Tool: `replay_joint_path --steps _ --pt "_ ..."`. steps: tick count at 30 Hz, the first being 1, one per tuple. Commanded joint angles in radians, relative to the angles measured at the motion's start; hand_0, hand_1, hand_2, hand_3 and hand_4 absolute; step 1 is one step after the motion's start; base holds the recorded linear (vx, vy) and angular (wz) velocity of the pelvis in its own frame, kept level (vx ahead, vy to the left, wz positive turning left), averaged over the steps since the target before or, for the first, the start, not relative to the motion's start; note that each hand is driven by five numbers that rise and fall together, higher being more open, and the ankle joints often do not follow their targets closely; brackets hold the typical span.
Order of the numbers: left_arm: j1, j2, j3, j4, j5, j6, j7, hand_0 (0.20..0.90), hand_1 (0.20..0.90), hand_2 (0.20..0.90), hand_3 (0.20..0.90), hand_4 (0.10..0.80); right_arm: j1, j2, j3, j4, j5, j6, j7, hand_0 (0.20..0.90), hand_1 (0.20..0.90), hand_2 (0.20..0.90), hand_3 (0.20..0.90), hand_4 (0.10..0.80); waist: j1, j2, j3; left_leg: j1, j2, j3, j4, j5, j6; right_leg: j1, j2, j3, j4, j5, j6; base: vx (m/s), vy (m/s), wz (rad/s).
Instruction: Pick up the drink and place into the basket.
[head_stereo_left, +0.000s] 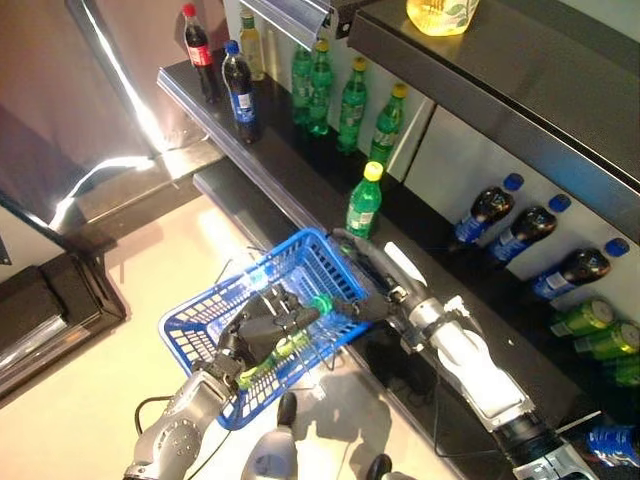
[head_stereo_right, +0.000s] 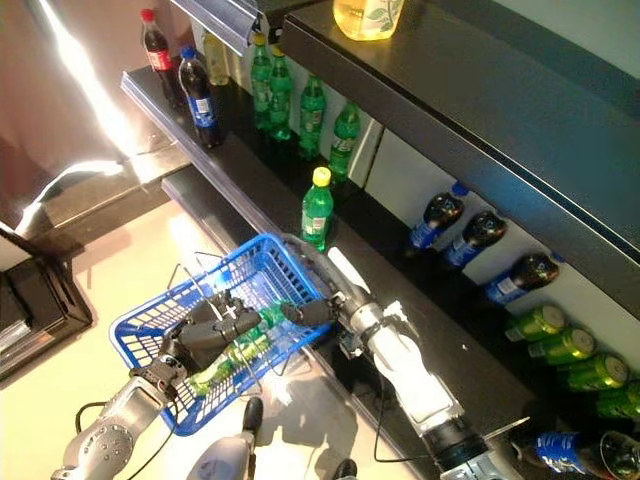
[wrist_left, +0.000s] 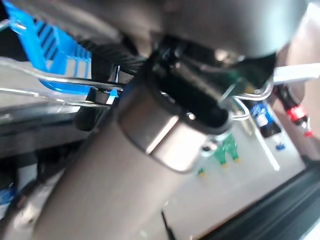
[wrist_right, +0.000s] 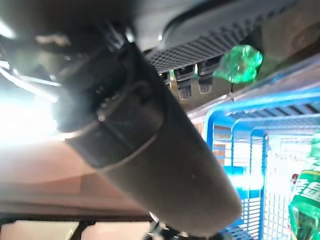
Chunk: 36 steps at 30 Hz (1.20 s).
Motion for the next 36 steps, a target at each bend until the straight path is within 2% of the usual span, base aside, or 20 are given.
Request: replay_joint_path --steps 1,6,15,27,36 --pt "-0.252 -0.091 0.070 -0.207 -0.057 -0.347 -0.149 0.300 0.300 0.300 0.200 0.100 -0.009 -0.037 -0.005 -0.075 0.058 -0.150 -0.031 0.900 0.900 0.900 0.900 0.800 -0.017 0.052 -0.238 0.106 0.004 0.023 -0.002 -0.109 -0.021 -0.023 0.022 -0.005 0.009 0.066 -0.015 -0.008 0.007 -0.11" --pt "-0.243 -0.098 0.096 -0.155 -0.034 -0.377 -0.109 0.300 0.300 0.300 0.200 0.100 0.028 -0.032 -0.034 -0.093 0.077 -0.146 -0.013 0.900 0.900 0.900 0.900 0.800 -0.038 0.052 -0.241 0.112 0.005 0.039 -0.002 -0.117 -0.019 -0.032 0.019 0.006 0.011 0.069 -0.013 -0.013 0.000 -0.16" --pt "-0.164 -0.113 0.183 -0.053 0.006 -0.432 -0.059 0.300 0.300 0.300 0.200 0.100 0.138 0.009 -0.089 -0.026 0.094 -0.150 -0.015 0.900 0.900 0.900 0.900 0.800 -0.066 0.060 -0.234 0.120 0.014 0.067 -0.002 -0.123 -0.027 -0.041 0.022 0.015 0.007 0.074 -0.014 -0.011 -0.005 -0.08" --pt "-0.076 -0.108 0.281 0.127 0.029 -0.438 0.034 0.300 0.300 0.300 0.200 0.100 0.243 -0.022 -0.151 0.063 0.026 -0.162 -0.008 0.900 0.900 0.900 0.900 0.800 -0.100 0.066 -0.219 0.130 0.018 0.076 -0.002 -0.128 -0.032 -0.041 0.032 0.042 0.002 0.071 -0.021 -0.008 -0.004 -0.03" --pt "-0.078 -0.102 0.316 0.325 0.071 -0.448 0.074 0.300 0.300 0.300 0.200 0.100 0.275 -0.042 -0.155 0.190 -0.014 -0.153 0.010 0.900 0.900 0.900 0.900 0.800 -0.125 0.066 -0.214 0.135 0.019 0.090 -0.002 -0.133 -0.036 -0.042 0.035 0.054 0.003 0.066 -0.022 0.000 0.000 0.00"
